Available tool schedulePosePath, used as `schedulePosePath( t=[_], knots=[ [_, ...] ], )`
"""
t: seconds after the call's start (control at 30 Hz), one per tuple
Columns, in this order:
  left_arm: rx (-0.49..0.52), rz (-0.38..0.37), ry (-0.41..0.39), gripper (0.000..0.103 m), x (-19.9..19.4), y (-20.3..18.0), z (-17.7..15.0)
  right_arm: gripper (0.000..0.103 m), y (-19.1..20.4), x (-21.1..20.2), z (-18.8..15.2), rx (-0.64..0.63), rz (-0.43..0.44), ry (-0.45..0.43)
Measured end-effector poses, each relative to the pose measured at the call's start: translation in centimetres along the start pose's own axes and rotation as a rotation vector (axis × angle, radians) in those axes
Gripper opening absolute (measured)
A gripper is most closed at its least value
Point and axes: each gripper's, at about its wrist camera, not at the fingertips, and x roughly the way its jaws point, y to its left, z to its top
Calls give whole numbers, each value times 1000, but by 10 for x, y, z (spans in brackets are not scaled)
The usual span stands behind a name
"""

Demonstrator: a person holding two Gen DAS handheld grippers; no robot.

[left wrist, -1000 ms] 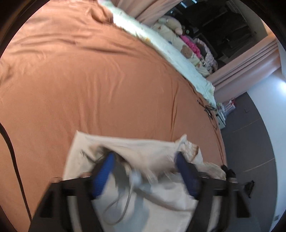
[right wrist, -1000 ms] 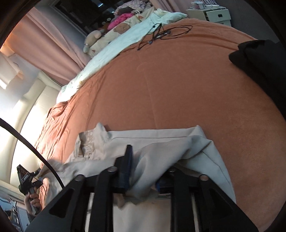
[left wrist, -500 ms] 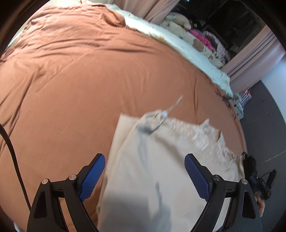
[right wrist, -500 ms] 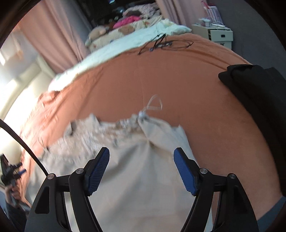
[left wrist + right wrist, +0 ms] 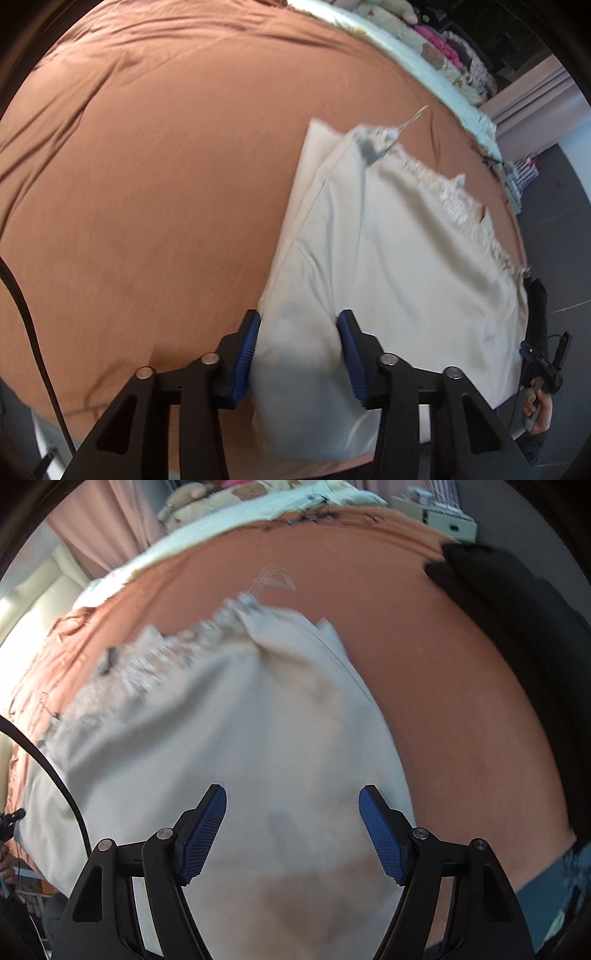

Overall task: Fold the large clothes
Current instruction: 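Move both tools to the drawstring hem of the jacket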

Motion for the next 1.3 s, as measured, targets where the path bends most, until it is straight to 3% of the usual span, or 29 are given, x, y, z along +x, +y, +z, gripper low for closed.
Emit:
schedulePosePath(
  t=[0.1,0.17,0.37,0.47,0.67,0.9,1.07,1.3],
  knots=[
    [-8,21,25,40,11,8,-12,73,-15,3,-13,30,-23,21],
    [18,32,-3,40,12,8,-19,73,-22,4,-21,32,-42,17],
    [62,128,-3,40,4,-6,-10,73,-24,-4,-32,-9,-157,46],
    [96,184,-52,43,-10,-17,3,73,-18,-24,-19,-26,-120,1],
    [166,139,-112,49,-19,-61,35,73,24,-43,14,-142,-77,-66],
    [266,78,-89,51,5,-122,66,73,90,-26,45,-301,-8,-88],
    [316,50,-54,61,36,-165,83,70,123,6,70,-366,48,-58],
    [364,81,14,61,89,-196,97,67,153,64,96,-402,64,36]
  ],
)
